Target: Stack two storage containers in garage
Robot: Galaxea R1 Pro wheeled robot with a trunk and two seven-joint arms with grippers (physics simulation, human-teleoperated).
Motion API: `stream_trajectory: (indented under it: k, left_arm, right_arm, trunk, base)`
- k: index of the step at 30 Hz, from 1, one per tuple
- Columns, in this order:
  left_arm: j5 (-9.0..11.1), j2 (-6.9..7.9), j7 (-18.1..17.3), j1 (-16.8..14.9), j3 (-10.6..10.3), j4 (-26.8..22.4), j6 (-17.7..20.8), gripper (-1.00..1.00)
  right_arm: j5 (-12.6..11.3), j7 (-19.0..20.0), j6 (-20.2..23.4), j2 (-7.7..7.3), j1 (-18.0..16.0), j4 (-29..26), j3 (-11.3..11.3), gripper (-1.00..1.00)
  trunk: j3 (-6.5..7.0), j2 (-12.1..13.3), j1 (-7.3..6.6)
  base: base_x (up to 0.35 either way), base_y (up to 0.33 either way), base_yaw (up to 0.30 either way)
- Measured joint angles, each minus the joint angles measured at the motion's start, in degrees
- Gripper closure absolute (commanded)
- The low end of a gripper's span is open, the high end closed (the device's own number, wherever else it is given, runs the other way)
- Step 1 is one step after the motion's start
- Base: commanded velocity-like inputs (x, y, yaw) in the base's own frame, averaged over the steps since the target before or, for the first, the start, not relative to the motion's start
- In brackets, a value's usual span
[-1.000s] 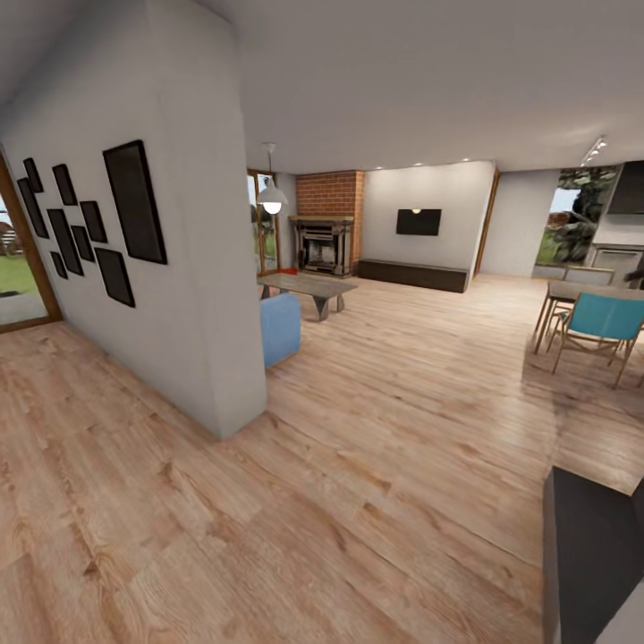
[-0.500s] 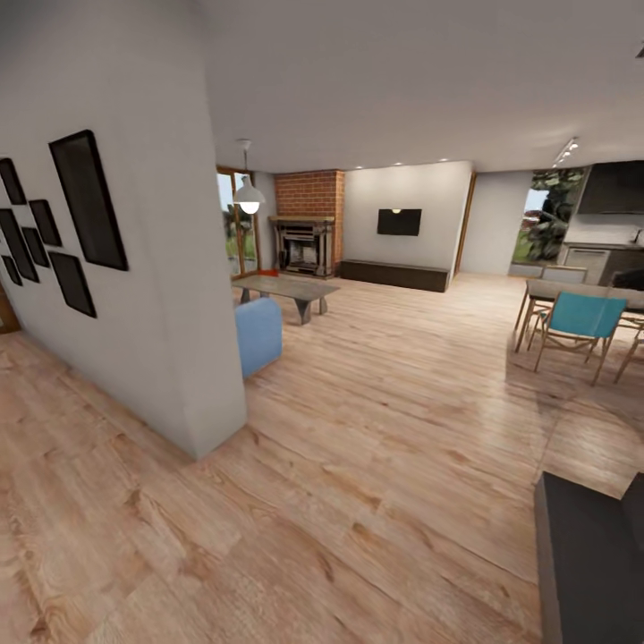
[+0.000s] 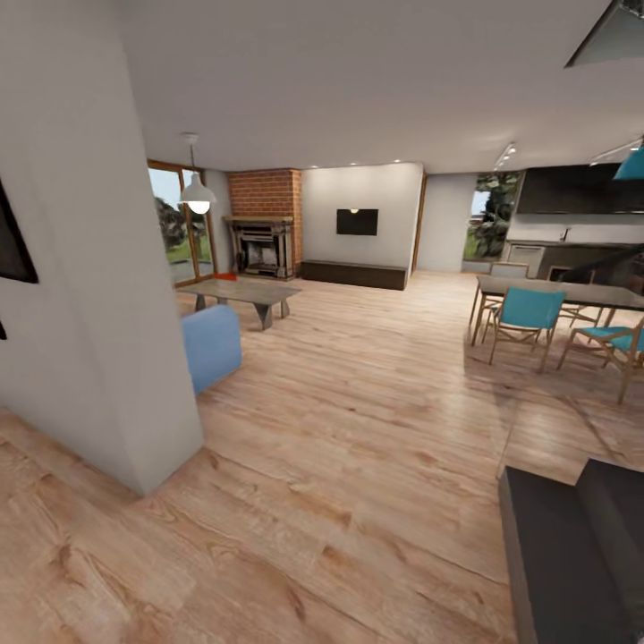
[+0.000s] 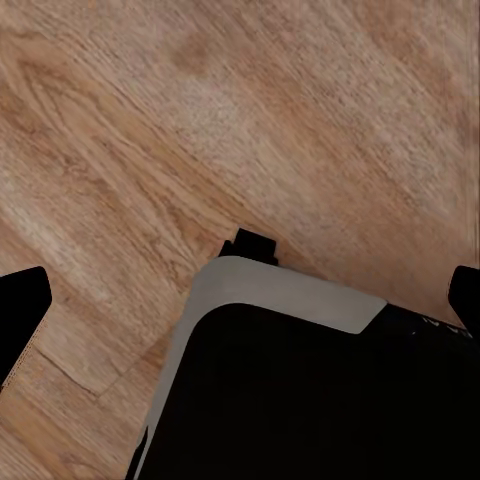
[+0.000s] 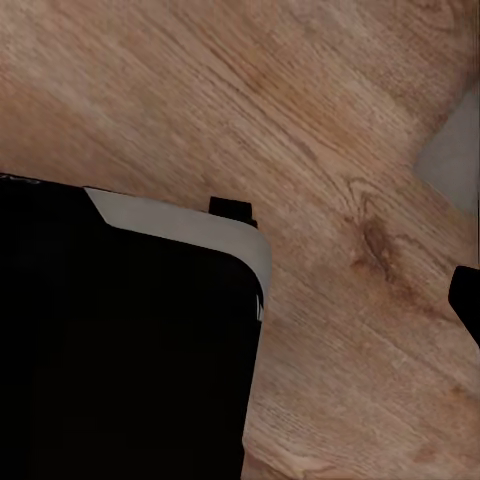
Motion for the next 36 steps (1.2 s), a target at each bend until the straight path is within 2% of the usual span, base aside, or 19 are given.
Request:
stream_trajectory:
  k: [9,36]
  left_arm:
    - [0.0,-0.01,0.0,0.0,0.0,0.0,0.0,-1.0]
    - [0.0,-0.01,0.0,0.0,0.0,0.0,-0.1,-1.0]
  right_arm:
    - [0.0,0.0,0.0,0.0,0.0,0.0,0.0,-1.0]
    - [0.1,0.1,0.0,-0.47,0.0,0.0,0.1,-1.0]
  trunk:
    - [0.0,0.0,0.0]
    - [0.0,0.0,0.0]
  base:
    - [0.322,0.0,-0.221]
    - [0.322,0.0,-0.005]
